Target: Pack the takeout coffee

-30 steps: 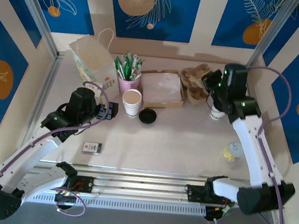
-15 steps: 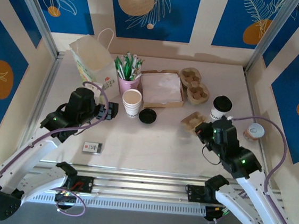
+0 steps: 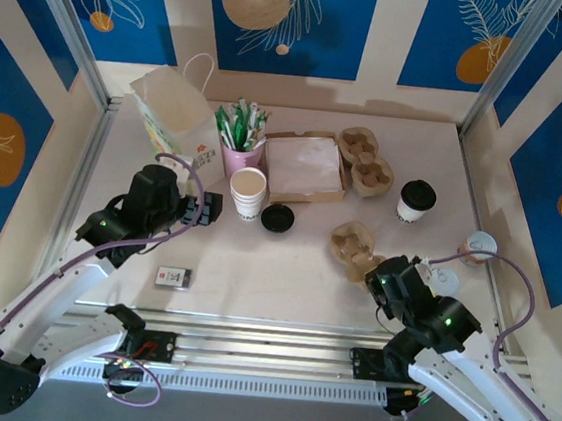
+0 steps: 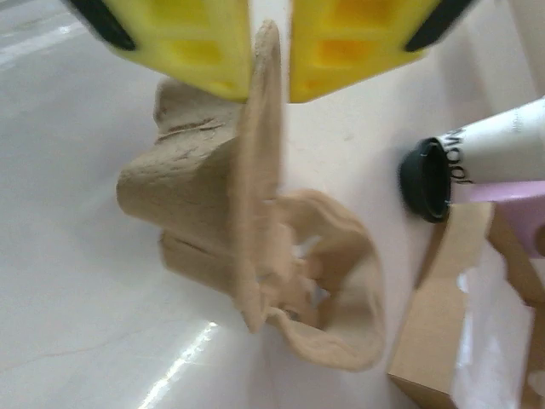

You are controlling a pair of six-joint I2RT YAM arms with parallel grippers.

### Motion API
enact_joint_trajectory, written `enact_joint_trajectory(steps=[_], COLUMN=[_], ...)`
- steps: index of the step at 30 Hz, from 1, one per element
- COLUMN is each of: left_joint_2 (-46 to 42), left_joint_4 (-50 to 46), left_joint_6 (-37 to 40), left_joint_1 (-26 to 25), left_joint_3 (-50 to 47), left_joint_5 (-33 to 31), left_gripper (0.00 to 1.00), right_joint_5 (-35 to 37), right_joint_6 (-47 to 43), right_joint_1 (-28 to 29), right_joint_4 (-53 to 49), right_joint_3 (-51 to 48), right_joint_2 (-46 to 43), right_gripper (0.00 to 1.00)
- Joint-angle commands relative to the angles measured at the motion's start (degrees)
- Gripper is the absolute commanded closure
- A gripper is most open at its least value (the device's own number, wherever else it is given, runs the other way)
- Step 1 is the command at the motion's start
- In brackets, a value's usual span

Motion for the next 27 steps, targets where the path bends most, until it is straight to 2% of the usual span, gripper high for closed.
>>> enact_joint_trajectory(steps=[1,9,11,15,18,20,23,27], left_joint_2=[-0.3,-0.2,-0.3,-0.2,-0.3,-0.3,-0.5,-0.3], left_joint_4=[0.7,0.8,0.8,0.8,0.8,0.8,0.7,0.6], left_joint_6=[1.1,1.1,1.1,1.2,1.2,1.3,1.4,1.3], left_joint_1=[0.7,0.6,0.6,0.6,0.6,0.7,0.6,0.6], left_joint_3=[-0.1,-0.1,-0.1,-0.1,-0.1,-0.1,-0.1,0.0], left_joint_5=[0.1,0.2,0.1,0.1,0.0,-0.1,-0.3,-0.1], left_gripper=[0.04,0.04,0.04,0.04,0.04,0.04,0.04,0.04], right_joint_5=[3.1,3.2,2.3,0.0,-1.5,-2.4,-2.8,-4.6], right_joint_6=[5.3,2.4,1.3,-0.1,3.1,4.9,8.8,12.9], right_joint_1=[0.5,0.3,0.2,0.2,0.1,-0.3,-0.1,-0.2], right_joint_4=[-6.0,-9.3,-8.6,-4.1,-4.4,-5.8,-7.5,-5.4], right_joint_3=[-0.8,3.7,5.9,8.7,11.7,14.2,16.9,15.4], right_joint_2=[-2.5,-0.5,3.1,10.5,16.6,20.5,24.2,24.8], right_gripper=[0.65,0.37,0.26,0.13,0.09,0.02,0.01,0.01])
